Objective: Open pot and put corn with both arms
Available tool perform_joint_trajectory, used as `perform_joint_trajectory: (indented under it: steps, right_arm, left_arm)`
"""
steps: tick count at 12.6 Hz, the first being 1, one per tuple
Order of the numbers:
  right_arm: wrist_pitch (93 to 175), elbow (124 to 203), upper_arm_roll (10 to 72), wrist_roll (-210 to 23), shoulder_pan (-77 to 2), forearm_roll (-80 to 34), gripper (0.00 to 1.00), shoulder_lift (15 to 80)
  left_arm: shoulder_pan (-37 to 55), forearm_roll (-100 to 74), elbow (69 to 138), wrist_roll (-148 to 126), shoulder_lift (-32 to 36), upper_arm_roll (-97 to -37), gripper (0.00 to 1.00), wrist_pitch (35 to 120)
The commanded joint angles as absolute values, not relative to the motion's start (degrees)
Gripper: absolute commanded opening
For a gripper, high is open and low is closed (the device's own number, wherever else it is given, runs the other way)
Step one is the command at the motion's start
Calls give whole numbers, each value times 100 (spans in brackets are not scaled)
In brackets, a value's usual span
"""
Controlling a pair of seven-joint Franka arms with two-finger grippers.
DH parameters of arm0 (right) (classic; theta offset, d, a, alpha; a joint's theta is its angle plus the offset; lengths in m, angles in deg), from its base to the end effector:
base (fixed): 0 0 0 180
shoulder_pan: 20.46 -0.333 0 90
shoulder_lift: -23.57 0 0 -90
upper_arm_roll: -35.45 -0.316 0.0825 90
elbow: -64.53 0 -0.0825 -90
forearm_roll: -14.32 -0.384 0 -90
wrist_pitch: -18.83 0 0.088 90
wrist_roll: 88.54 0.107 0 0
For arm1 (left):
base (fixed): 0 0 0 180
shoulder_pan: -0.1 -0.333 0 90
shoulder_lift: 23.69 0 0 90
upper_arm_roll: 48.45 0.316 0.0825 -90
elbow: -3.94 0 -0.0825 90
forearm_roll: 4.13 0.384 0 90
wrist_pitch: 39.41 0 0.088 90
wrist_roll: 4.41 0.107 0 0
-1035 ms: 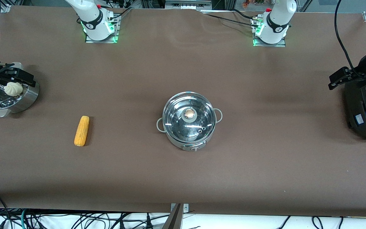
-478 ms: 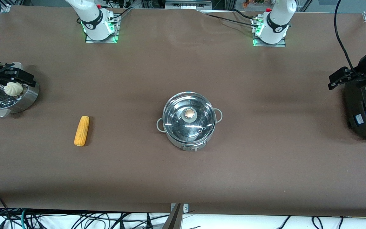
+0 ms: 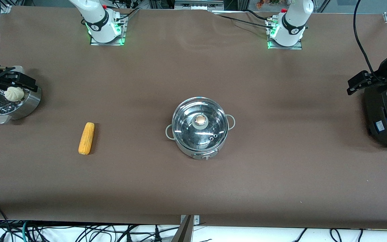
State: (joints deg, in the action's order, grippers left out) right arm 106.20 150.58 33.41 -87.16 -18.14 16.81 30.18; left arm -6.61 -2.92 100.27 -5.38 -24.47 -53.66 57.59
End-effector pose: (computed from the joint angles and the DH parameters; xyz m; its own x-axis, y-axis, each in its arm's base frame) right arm 0.5835 -0.0089 0.5875 0.9954 -0.0308 -0.0911 -0.0271 -0.9988 0.0415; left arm 0.5588 0.0163 0.5903 0.9989 0.0405 0.0256 0.0411 -0.9989 -0.0218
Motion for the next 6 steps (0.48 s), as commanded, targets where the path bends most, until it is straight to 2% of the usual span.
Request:
perform_joint_trajectory:
  steps: [1,6]
  right_arm:
    - [10575,14873,3299,-8749,-1765,1696,100,3087]
    - [10575,14873,3299,-8749,-1756,1696,100,3096]
  left_arm:
    - [-641,-413,9957,-424,-2448,-5399,100,5780]
    - [-650,-413,9992,-424,-2456,-5434,100,5780]
